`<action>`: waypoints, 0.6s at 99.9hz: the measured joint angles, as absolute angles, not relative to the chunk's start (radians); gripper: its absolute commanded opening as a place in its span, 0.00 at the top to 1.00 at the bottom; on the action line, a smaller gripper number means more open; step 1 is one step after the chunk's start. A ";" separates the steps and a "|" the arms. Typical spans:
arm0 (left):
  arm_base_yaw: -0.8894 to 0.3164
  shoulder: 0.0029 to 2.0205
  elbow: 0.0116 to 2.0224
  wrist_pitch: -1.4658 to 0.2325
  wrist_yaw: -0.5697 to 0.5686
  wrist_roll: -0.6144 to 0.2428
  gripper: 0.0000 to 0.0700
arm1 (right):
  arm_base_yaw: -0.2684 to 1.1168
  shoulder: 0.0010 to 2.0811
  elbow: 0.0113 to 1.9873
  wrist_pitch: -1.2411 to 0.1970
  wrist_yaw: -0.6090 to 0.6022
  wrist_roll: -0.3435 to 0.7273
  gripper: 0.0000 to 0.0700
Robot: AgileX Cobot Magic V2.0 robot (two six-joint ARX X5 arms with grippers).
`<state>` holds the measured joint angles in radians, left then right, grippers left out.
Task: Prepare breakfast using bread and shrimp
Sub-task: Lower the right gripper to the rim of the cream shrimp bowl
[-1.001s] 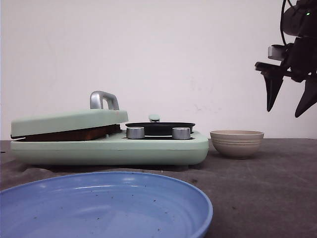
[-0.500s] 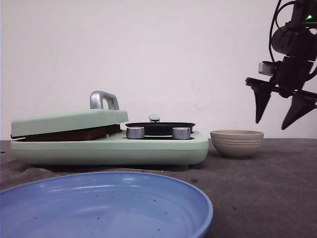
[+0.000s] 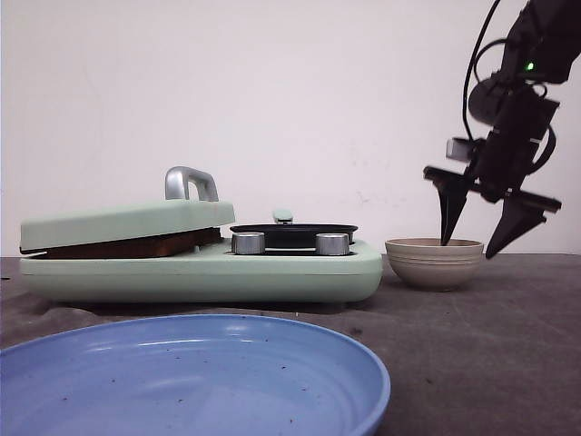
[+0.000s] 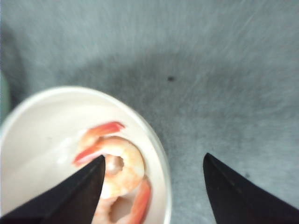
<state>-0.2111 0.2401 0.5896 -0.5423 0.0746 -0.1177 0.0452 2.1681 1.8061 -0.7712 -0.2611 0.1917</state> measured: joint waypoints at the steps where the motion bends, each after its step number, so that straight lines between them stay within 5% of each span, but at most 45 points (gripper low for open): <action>1: -0.211 0.240 0.590 -0.542 0.075 -0.118 0.20 | 0.045 2.170 1.806 -0.770 -0.261 0.192 0.41; 30: -0.211 0.240 0.590 -0.542 0.075 -0.118 0.20 | 0.053 2.178 1.806 -0.759 -0.260 0.199 0.44; 60: -0.211 0.240 0.590 -0.542 0.074 -0.118 0.20 | 0.053 2.209 1.806 -0.756 -0.258 0.199 0.69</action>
<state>-0.2111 0.2401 0.5896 -0.5423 0.0742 -0.1177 0.0532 2.2089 1.8061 -0.7559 -0.2577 0.1993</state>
